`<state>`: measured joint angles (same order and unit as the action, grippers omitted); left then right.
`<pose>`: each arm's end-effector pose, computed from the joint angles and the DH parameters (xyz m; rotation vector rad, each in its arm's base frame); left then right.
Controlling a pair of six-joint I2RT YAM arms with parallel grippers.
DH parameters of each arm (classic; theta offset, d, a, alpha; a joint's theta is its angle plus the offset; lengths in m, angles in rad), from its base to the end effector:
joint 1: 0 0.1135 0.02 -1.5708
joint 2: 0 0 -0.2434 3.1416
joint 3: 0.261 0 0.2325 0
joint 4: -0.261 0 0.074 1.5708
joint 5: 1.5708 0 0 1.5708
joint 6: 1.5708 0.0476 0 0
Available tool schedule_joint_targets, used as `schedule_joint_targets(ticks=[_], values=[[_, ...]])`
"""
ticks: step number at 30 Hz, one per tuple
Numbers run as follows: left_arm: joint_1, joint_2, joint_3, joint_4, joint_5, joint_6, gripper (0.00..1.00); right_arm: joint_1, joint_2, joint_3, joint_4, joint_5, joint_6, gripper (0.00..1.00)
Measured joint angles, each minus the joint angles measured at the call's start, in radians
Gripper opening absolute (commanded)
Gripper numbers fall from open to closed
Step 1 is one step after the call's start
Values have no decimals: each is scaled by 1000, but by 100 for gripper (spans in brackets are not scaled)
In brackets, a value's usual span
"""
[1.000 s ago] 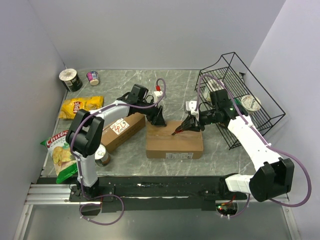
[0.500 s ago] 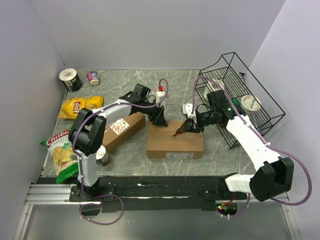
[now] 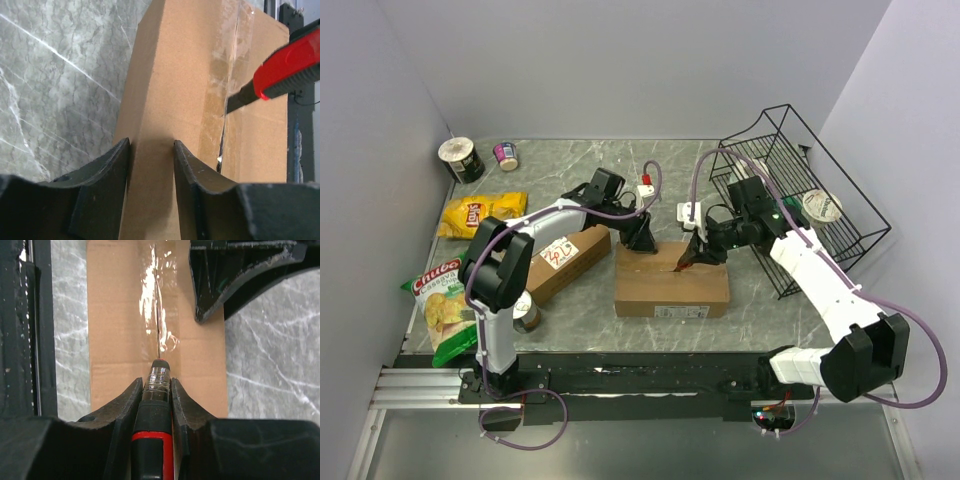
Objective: Unpack the express box
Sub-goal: Cut the express box at the center of the board.
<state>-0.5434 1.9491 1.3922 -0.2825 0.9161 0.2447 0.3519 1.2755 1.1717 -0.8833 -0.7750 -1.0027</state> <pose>0.3238 -0.2397 0.1952 1.2694 1.9347 -1.2381 0.2122 0.1134 0.2926 -1.6445 1.5995 0.6619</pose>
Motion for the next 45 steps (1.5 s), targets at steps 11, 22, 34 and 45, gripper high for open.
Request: schedule_joint_targets(ticks=[11, 22, 34, 45], values=[[-8, 6, 9, -19, 9, 110, 29, -107, -61, 0, -103, -3, -74, 0], [-31, 12, 14, 0, 6, 135, 25, -241, -65, 7, -217, -77, -210, 0], [-47, 31, 37, 6, 12, 141, 29, -375, -65, 20, -344, -117, -381, 0], [-31, -94, -80, 54, -26, 159, 66, -417, -35, 89, -452, -53, -503, 0]])
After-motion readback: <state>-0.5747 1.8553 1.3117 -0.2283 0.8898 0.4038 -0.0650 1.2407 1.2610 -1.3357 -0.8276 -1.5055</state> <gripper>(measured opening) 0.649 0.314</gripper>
